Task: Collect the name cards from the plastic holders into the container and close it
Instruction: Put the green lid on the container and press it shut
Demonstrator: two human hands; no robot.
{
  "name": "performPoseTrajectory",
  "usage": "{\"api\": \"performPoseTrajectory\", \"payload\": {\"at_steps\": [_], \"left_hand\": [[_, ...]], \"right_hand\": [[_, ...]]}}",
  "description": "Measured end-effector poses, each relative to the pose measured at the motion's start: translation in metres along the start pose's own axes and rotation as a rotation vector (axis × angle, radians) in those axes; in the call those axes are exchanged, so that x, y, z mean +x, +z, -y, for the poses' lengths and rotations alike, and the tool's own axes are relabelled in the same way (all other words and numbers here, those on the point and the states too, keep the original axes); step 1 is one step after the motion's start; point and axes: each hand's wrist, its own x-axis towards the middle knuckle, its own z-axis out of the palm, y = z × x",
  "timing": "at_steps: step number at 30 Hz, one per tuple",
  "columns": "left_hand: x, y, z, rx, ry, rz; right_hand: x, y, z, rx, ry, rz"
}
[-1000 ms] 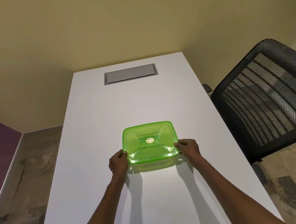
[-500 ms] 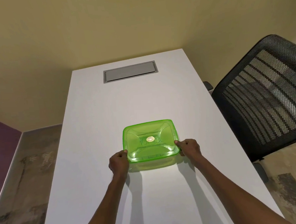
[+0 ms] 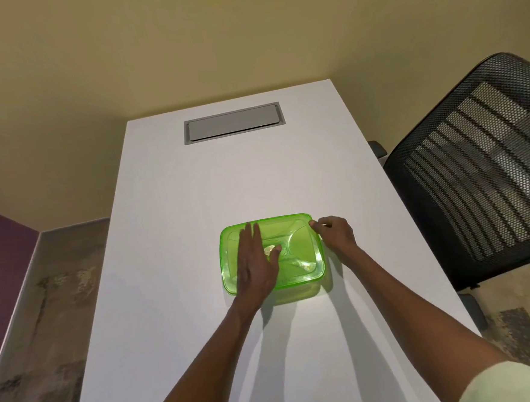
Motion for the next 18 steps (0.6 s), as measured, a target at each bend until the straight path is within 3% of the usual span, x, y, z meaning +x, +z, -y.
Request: {"api": "performPoseTrajectory", "payload": {"at_steps": [7, 14, 18], "left_hand": [[0.014, 0.032, -0.005, 0.245, 0.047, 0.269], [0.014, 0.048, 0.007, 0.348, 0.072, 0.273], [0.016, 0.051, 0.007, 0.368, 0.068, 0.295]], "right_hand": [[0.019, 0.007, 0.01, 0.018, -0.035, 0.041], [0.038, 0.012, 0.012, 0.16, 0.114, 0.096], [0.045, 0.014, 0.016, 0.103, 0.186, 0.043]]}}
